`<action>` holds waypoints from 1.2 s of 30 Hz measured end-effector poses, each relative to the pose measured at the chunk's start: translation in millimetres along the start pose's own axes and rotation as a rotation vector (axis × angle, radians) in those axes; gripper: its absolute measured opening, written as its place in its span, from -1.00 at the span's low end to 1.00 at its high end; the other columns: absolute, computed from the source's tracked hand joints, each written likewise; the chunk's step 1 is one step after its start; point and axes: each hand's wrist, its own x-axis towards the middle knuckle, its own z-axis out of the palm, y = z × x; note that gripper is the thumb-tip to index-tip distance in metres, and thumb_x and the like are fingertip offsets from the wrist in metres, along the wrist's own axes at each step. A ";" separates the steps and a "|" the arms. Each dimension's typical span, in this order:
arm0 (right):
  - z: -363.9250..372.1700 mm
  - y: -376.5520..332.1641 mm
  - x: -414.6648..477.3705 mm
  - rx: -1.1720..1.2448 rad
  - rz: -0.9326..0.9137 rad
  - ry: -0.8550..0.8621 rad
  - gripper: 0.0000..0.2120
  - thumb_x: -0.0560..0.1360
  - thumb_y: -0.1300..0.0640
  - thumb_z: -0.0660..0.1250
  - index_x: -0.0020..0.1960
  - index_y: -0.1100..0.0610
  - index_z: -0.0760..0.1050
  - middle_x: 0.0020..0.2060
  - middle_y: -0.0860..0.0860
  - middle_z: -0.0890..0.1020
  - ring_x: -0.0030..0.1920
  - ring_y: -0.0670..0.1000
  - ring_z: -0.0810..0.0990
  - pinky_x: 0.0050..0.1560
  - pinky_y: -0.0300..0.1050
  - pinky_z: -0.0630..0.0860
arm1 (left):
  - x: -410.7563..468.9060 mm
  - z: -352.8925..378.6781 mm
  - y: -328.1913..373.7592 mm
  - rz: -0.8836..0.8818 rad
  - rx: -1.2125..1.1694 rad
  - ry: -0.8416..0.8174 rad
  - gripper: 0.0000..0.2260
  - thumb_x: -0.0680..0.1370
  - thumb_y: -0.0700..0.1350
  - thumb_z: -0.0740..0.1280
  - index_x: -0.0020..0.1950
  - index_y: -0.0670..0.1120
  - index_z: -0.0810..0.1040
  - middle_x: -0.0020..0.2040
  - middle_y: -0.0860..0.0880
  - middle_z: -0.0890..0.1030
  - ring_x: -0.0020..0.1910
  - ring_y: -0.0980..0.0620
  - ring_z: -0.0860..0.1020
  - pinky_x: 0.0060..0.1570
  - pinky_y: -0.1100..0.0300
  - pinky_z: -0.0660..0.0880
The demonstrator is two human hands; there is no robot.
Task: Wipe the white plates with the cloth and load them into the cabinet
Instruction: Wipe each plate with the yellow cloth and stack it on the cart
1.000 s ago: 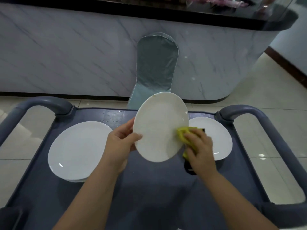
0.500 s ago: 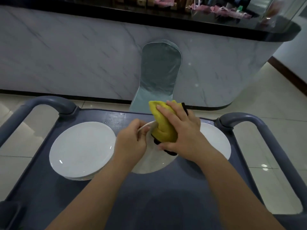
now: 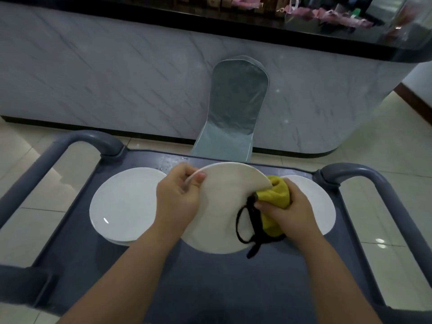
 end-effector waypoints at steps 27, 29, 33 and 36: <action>35.5 -8.5 -31.1 0.089 -0.007 0.222 -0.61 0.16 -0.07 0.60 -0.07 -0.18 0.57 -0.13 -0.17 0.67 -0.12 -0.16 0.63 -0.18 -0.35 0.51 | 7.8 -22.4 -6.0 0.066 -0.145 -0.061 -0.90 0.51 -0.09 0.37 -0.20 -0.02 0.55 -0.30 0.10 0.58 -0.32 0.15 0.51 -0.33 0.36 0.40; 36.1 -0.6 -38.8 0.059 0.051 0.193 -0.64 0.20 0.02 0.63 -0.09 -0.18 0.56 -0.16 -0.17 0.67 -0.15 -0.17 0.61 -0.21 -0.38 0.50 | 11.7 -23.0 -8.6 0.084 -0.123 -0.110 -0.89 0.53 -0.08 0.36 -0.20 -0.01 0.52 -0.29 0.09 0.56 -0.32 0.14 0.50 -0.34 0.32 0.40; 43.7 -20.1 -30.2 -0.229 -0.170 0.090 -0.62 0.19 -0.09 0.60 -0.06 -0.08 0.58 -0.20 -0.17 0.63 -0.14 -0.13 0.57 -0.12 -0.34 0.46 | -1.3 -12.6 -4.1 0.460 0.197 -0.273 -0.87 0.52 0.02 0.27 -0.17 0.01 0.51 -0.41 0.12 0.46 -0.39 0.03 0.44 -0.43 0.17 0.38; 49.1 -37.4 -21.5 -0.395 -0.402 0.060 -0.54 0.20 -0.15 0.57 0.00 0.04 0.61 -0.16 -0.18 0.60 -0.13 -0.10 0.54 -0.06 -0.32 0.41 | -7.9 -7.2 -3.7 0.533 0.129 -0.301 -0.82 0.52 -0.01 0.29 -0.19 -0.06 0.60 -0.38 0.04 0.56 -0.42 0.06 0.46 -0.41 0.16 0.41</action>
